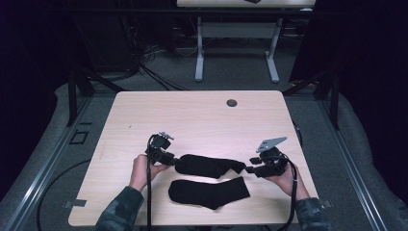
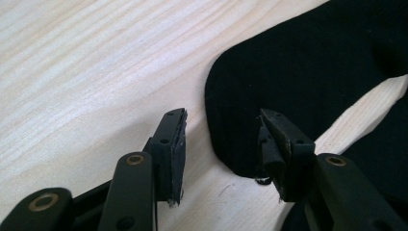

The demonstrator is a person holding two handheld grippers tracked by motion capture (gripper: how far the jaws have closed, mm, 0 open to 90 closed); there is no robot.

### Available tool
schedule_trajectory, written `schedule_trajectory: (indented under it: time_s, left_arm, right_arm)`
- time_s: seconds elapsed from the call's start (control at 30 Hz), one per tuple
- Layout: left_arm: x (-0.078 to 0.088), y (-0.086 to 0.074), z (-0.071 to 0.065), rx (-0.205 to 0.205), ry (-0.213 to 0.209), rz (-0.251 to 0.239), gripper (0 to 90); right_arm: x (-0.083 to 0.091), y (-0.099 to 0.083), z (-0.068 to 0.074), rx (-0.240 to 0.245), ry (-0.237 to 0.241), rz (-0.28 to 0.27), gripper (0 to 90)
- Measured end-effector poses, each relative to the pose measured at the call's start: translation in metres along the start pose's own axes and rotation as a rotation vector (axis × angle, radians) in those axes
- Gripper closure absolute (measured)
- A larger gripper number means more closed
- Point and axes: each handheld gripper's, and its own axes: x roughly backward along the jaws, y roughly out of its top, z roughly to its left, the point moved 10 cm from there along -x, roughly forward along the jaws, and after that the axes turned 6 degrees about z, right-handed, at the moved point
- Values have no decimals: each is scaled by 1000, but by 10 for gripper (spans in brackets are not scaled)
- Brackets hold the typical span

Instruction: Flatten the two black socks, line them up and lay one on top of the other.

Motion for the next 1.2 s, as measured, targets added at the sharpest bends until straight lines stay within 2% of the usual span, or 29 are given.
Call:
schedule_trajectory:
  time_s: [0.03, 0.1, 0.17, 0.23, 0.27, 0.33, 0.43, 0.5, 0.6, 0.67, 0.73, 0.8, 0.87, 0.9, 0.93, 0.97, 1.03, 1.07, 1.13, 1.2]
  left_arm:
    - [0, 1, -2, 2, 4, -2, 535]
    - [-3, 3, -4, -9, 0, 1, 527]
    - [-7, 4, -5, -16, 3, 14, 545]
    - [-12, 3, -6, -22, -2, 34, 580]
    - [-14, 2, -5, -29, 3, 40, 611]
    - [-17, 0, -6, -37, 0, 49, 680]
    - [-18, -2, -6, -44, 6, 55, 731]
    - [-17, -3, -4, -44, 7, 52, 747]
    - [-15, -6, 0, -43, 25, 55, 761]
    - [-14, -8, 1, -44, 34, 56, 773]
    - [-13, -10, 2, -54, 43, 60, 781]
    - [-12, -11, 4, -56, 57, 63, 790]
    - [-11, -12, 6, -55, 71, 66, 790]
    - [-10, -13, 8, -55, 81, 69, 788]
    - [-9, -14, 9, -50, 84, 69, 783]
    - [-8, -15, 10, -47, 84, 69, 772]
    - [-6, -16, 11, -25, 77, 68, 702]
    - [-5, -16, 12, -21, 79, 62, 654]
    - [-2, -12, 12, 0, 83, 30, 556]
    - [1, -8, 12, 1, 107, 0, 483]
  right_arm:
    - [0, 2, -2, -18, 5, -8, 516]
    - [-4, 6, -3, -28, -18, -2, 492]
    - [-12, 8, -1, -5, -48, 24, 477]
    - [-20, 10, 5, 22, -58, 49, 555]
    - [-24, 11, 6, 48, -84, 58, 652]
    - [-28, 12, 6, 80, -117, 71, 779]
    - [-31, 12, 5, 129, -153, 98, 829]
    - [-32, 11, 6, 186, -172, 118, 833]
    - [-32, 7, 8, 235, -194, 137, 832]
    - [-30, 7, 12, 238, -194, 106, 830]
    - [-25, 7, 16, 271, -198, 103, 821]
    - [-26, 8, 22, 296, -190, 87, 777]
    - [-30, 5, 27, 305, -150, 115, 659]
    - [-32, 2, 26, 302, -139, 147, 627]
    - [-34, 0, 27, 279, -99, 152, 572]
    - [-33, -1, 26, 241, -65, 135, 505]
    - [-28, -2, 21, 188, -38, 121, 484]
    - [-24, -1, 19, 158, -24, 96, 458]
    - [-19, 0, 18, 120, 9, 62, 456]
    - [-14, 2, 17, 95, 31, 32, 446]
